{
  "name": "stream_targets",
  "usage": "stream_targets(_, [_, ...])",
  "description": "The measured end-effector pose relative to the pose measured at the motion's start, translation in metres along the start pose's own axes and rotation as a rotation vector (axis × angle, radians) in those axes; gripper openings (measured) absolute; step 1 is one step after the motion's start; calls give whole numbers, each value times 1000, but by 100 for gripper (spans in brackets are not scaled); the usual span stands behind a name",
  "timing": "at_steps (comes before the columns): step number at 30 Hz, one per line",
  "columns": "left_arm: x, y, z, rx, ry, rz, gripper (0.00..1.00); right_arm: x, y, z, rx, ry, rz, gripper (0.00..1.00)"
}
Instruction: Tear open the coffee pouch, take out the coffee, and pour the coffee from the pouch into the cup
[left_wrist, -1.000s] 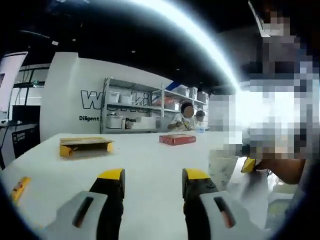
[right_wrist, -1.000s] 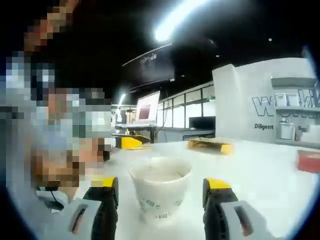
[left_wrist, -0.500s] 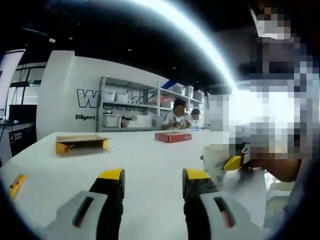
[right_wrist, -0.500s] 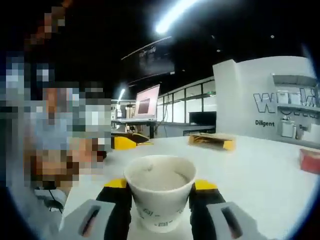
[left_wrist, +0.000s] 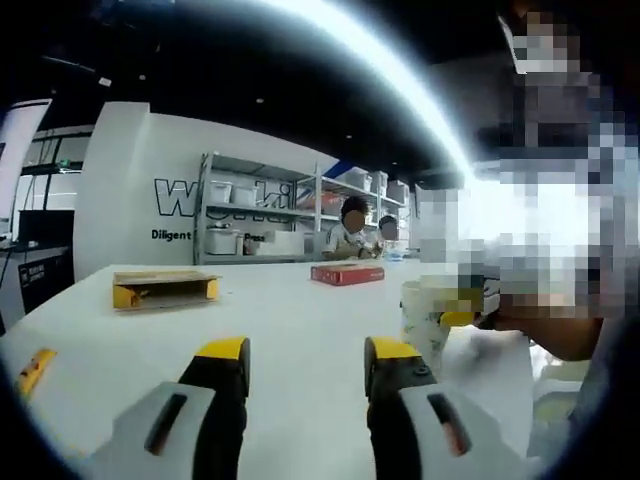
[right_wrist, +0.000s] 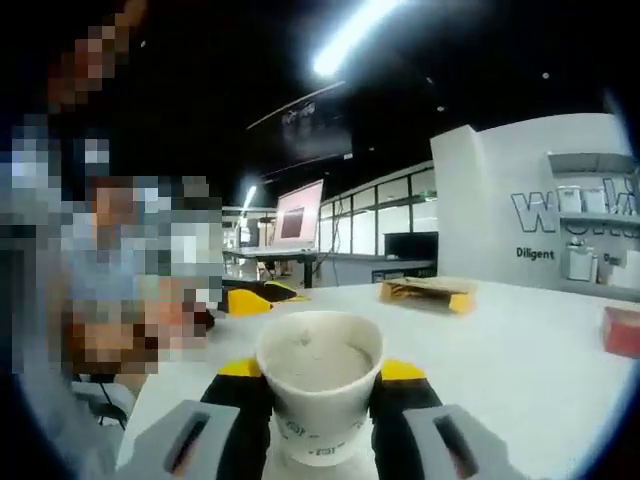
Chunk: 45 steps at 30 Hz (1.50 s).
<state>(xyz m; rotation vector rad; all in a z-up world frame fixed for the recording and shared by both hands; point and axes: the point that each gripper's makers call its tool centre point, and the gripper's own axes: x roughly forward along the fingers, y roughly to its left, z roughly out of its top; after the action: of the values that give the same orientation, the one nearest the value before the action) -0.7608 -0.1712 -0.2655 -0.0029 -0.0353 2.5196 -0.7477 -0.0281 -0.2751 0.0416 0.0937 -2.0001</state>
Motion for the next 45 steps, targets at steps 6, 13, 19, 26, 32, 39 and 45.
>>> stream_targets(6, [0,1,0,12,-1,7,48,0,5,-11,-33,16,11,58])
stream_targets(13, [1,1,0,16,3,9,48,0,3,-16,2,34,19,42])
stream_targets(19, [1,0,0,19,5,11,48,0,5,-15,-27,38,22,38])
stream_targets(26, [1,1,-2,23,10,14,48,-9,1,1,-9,-35,25,41])
stream_targets(32, [1,1,-3,30,18,16,48,-7,-4,-15,-23,12,13,69])
stream_targets(39, [1,2,-4,30,19,18,48,-8,1,-11,7,4,26,43])
stream_targets(45, [1,3,-4,31,20,21,47,-7,7,-1,-16,-9,33,39])
